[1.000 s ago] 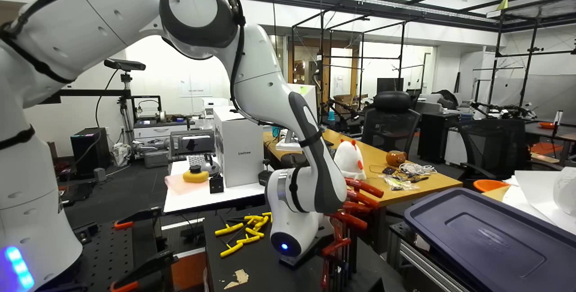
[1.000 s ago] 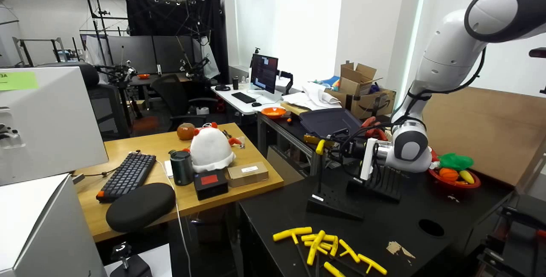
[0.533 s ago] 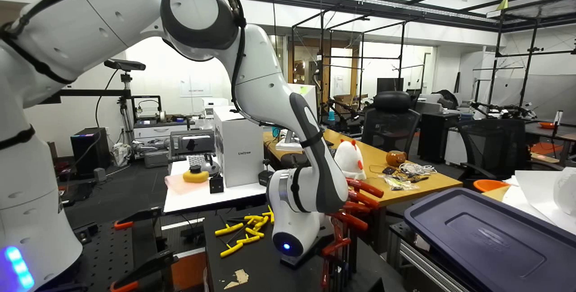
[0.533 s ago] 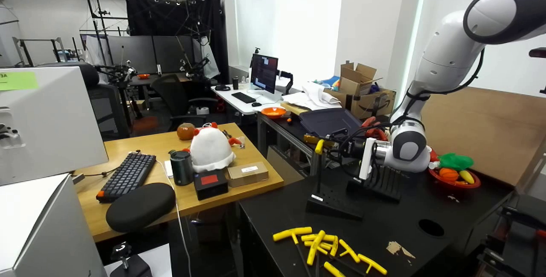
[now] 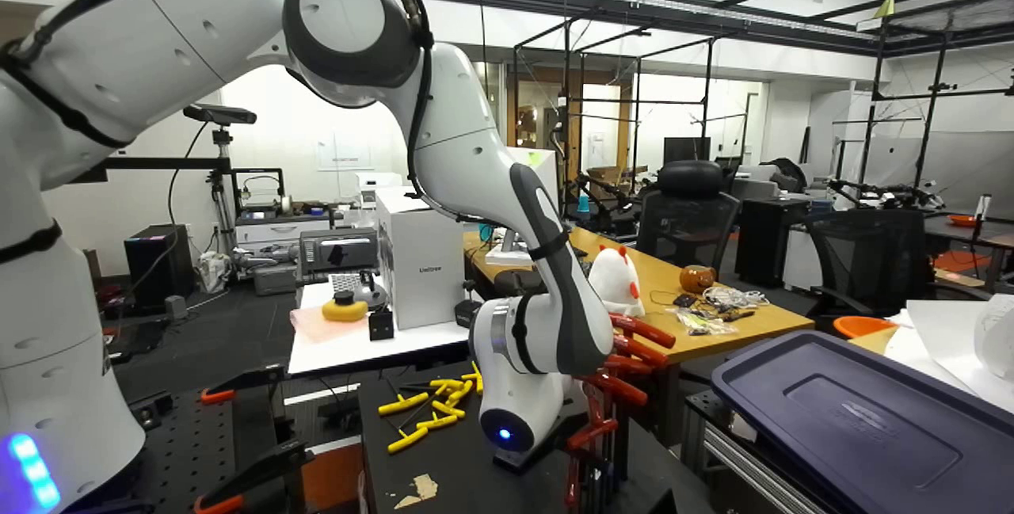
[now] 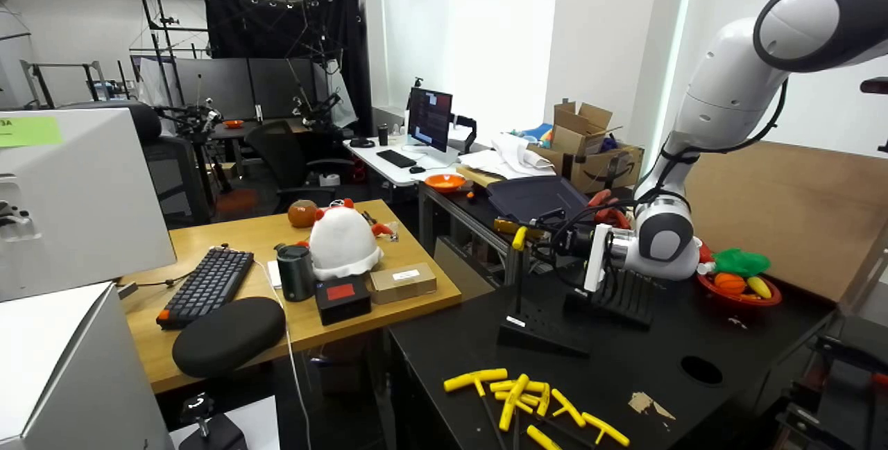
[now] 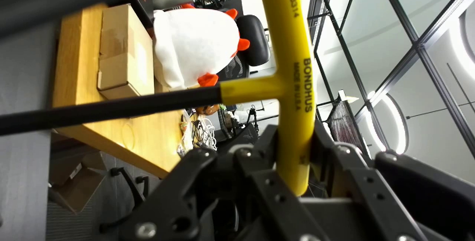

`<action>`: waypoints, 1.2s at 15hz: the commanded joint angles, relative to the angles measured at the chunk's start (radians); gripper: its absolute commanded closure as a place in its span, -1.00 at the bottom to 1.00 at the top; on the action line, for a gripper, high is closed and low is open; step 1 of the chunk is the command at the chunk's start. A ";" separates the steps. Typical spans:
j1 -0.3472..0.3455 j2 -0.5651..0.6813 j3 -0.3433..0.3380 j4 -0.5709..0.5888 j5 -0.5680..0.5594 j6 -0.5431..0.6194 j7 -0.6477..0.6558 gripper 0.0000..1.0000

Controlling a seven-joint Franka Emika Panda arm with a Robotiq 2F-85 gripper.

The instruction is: Put one of the yellow screwdrivers in the black panel

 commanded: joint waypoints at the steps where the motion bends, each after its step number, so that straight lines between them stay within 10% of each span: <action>1: 0.017 -0.005 -0.012 0.006 0.002 0.007 0.032 0.87; 18: 0.011 -0.002 -0.014 0.007 -0.010 -0.028 0.014 0.87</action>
